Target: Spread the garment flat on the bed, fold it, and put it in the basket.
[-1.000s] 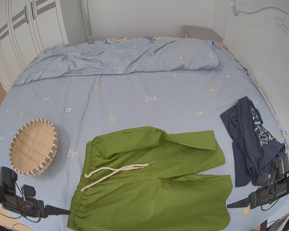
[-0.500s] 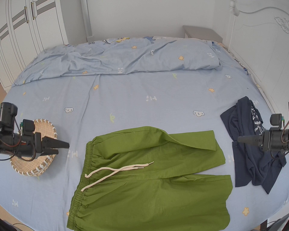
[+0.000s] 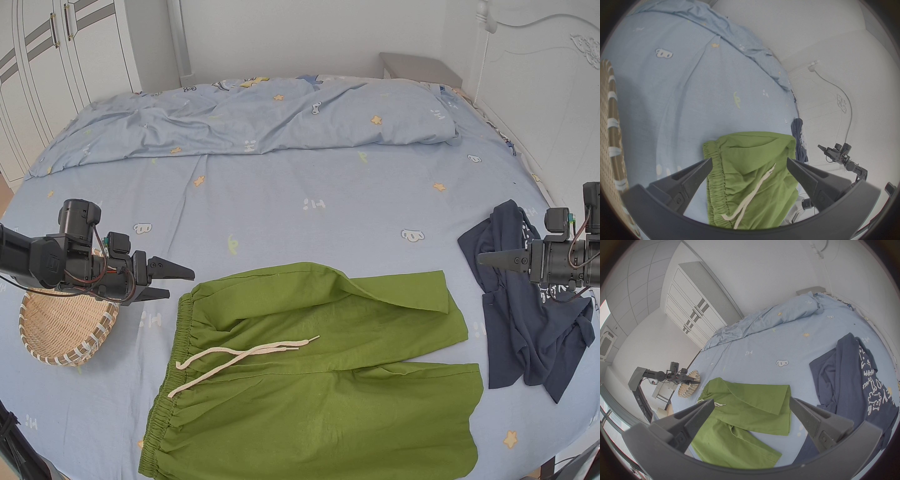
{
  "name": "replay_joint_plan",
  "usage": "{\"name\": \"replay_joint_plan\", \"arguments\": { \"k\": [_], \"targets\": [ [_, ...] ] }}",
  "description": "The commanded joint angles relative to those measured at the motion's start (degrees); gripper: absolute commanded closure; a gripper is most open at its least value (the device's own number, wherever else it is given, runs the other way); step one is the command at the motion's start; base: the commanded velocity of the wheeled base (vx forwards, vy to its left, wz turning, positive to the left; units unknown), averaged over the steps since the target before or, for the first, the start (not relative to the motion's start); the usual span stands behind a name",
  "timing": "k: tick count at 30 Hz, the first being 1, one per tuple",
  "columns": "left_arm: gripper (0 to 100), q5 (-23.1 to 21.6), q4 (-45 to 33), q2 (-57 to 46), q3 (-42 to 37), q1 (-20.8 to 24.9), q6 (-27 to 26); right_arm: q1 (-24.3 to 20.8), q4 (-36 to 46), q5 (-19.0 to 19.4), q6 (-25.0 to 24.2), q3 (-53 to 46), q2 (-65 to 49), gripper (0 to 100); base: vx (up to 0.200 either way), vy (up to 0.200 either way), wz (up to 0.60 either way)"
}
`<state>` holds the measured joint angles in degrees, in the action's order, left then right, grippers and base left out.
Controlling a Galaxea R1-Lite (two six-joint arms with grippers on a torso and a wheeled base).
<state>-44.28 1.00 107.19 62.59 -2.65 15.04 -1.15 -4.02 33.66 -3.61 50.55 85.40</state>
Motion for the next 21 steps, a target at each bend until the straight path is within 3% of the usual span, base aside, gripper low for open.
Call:
{"name": "replay_joint_plan", "arguments": {
  "k": [1, 8, 15, 21],
  "targets": [
    [0, 0.3, 0.2, 5.6, 1.5, -0.2, 0.1, -1.4, -0.2, 0.0, -0.1, -0.2, 1.7, 0, 0.000, 0.000, 0.00],
    [0, 0.5, 0.4, 7.3, 1.7, -0.1, 0.0, -1.6, -0.2, -0.1, -0.1, -0.5, 1.9, 0, 0.000, 0.000, 0.00],
    [0, 4.7, 0.7, 12.0, 3.5, 0.8, -0.3, -1.7, -0.2, -0.1, -0.1, -0.5, 1.9, 0, 0.000, 0.000, 0.00],
    [0, 5.3, 0.6, 13.0, 4.8, 1.4, 0.2, -2.0, -0.2, -0.1, -0.1, -0.5, 2.0, 0, 0.000, 0.000, 0.00]
  ]
}}
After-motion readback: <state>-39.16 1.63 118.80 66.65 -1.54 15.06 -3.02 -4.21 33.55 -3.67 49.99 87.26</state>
